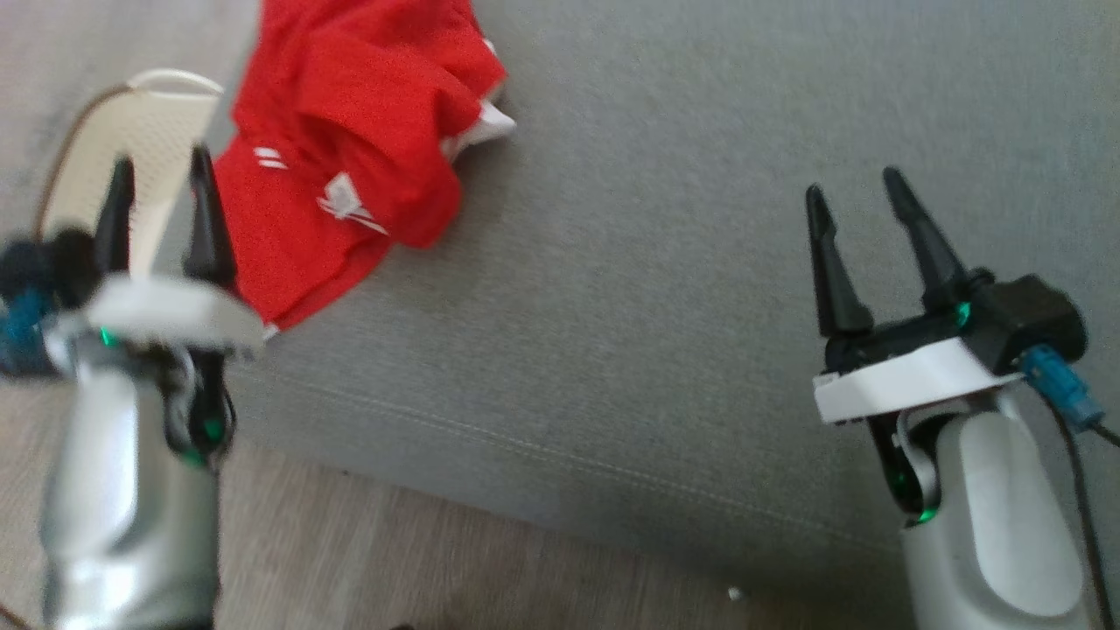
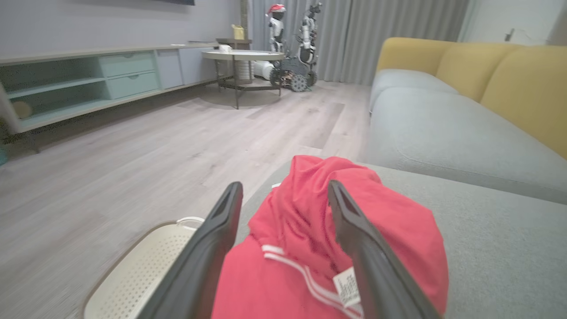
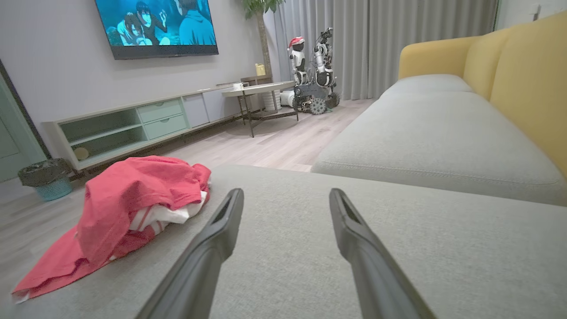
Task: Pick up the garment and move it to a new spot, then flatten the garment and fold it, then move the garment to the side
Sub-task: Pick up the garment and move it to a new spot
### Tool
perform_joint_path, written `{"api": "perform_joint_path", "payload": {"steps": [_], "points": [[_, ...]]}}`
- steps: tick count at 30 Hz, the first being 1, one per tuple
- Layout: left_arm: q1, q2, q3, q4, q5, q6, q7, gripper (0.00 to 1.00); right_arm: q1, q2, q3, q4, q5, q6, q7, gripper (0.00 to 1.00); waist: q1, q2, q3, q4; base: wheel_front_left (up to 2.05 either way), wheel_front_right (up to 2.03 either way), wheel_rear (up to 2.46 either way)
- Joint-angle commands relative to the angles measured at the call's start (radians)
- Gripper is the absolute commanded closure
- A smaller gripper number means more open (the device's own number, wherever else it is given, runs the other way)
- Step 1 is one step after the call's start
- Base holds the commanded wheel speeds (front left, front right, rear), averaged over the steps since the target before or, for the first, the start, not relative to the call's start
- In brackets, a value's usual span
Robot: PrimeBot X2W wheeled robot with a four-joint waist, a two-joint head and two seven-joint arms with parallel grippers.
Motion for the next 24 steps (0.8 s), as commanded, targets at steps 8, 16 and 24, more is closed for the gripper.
{"api": "perform_joint_path", "payload": {"steps": [8, 16, 24], "points": [[-0.289, 0.119, -0.005, 0.179, -0.032, -0.062, 0.156, 0.0, -0.044, 0.004, 0.015, -0.152, -0.046, 0.007, 0.049, 0.0, -0.0001, 0.0, 0.132, -0.105, 0.0, 0.0, 0.0], [-0.439, 0.184, -0.036, 0.386, -0.018, -0.053, 0.248, 0.0, -0.047, 0.004, 0.015, -0.188, -0.051, 0.007, 0.054, 0.0, -0.0001, 0.0, 0.177, -0.162, 0.0, 0.0, 0.0], [-0.492, 0.201, -0.035, 0.468, -0.01, -0.023, 0.15, 1.0, -0.049, 0.004, 0.011, -0.177, -0.042, 0.007, 0.043, 0.0, -0.0001, 0.0, 0.171, -0.178, 0.0, 0.0, 0.0]]}}
